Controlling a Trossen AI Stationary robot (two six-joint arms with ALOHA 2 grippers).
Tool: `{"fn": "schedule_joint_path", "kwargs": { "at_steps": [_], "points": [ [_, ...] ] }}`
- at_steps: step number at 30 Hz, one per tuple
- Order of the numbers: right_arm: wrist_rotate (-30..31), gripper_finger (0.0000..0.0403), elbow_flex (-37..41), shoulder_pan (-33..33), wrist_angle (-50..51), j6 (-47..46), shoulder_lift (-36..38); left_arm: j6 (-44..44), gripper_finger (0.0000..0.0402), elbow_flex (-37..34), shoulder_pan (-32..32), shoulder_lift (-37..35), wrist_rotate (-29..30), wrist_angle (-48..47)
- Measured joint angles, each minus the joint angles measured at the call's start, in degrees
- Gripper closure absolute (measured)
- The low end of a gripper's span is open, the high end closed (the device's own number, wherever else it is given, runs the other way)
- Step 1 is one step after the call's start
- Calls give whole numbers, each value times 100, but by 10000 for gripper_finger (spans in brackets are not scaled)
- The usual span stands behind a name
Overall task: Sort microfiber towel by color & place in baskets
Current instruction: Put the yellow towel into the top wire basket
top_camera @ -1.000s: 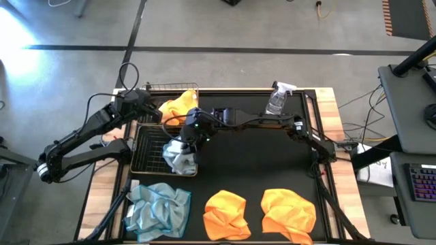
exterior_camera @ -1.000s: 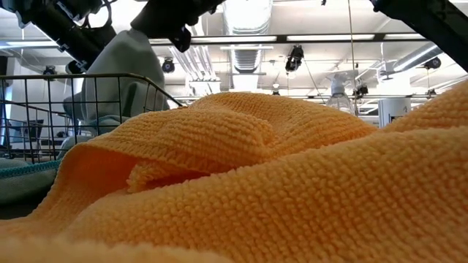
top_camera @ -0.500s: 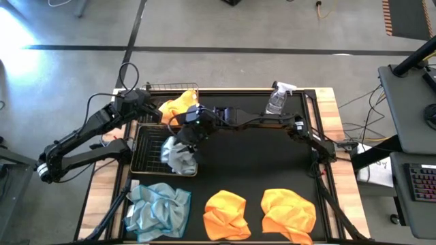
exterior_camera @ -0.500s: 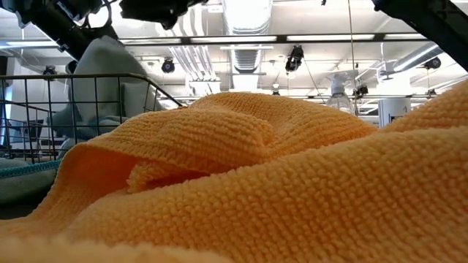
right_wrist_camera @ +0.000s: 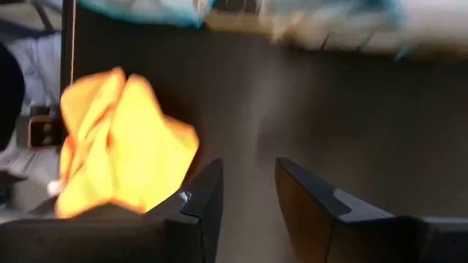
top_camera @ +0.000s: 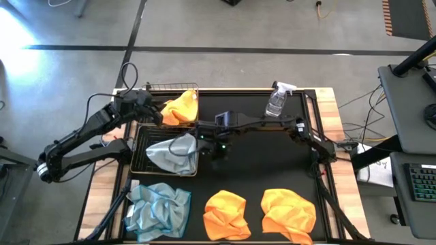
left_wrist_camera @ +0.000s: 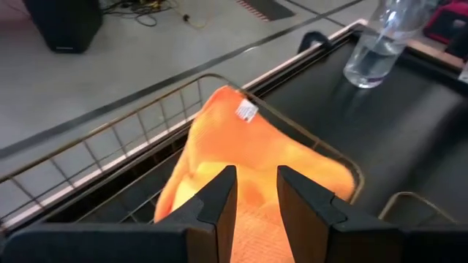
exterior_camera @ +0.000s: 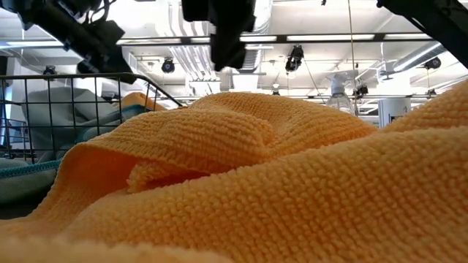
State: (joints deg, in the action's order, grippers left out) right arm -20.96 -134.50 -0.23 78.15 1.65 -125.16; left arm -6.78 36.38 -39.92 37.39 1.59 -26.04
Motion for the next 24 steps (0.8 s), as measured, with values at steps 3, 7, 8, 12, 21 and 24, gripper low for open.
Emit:
{"fn": "schedule_joint_path", "kwargs": {
  "at_steps": [3, 7, 8, 12, 21, 24],
  "points": [
    [45, 291, 0, 149, 414, -176, 11, -63, 318, 0, 137, 1, -21, 13],
    [115, 290, 0, 411, 824, -345, 20, -157, 318, -4, 442, 1, -165, 13],
    [185, 289, 0, 478, 873, -405, 20, -177, 318, -4, 542, 1, -221, 15],
    [294, 290, 0, 758, 1050, -764, 20, -232, 318, -4, 976, 1, -256, 25],
    [301, 293, 0, 1464, 1095, -1528, 22, -225, 318, -7, 1712, 1, -254, 328],
    [301, 293, 0, 1690, 1093, -1534, 22, -213, 318, 0, 1859, 1, -236, 477]
  ]
}}
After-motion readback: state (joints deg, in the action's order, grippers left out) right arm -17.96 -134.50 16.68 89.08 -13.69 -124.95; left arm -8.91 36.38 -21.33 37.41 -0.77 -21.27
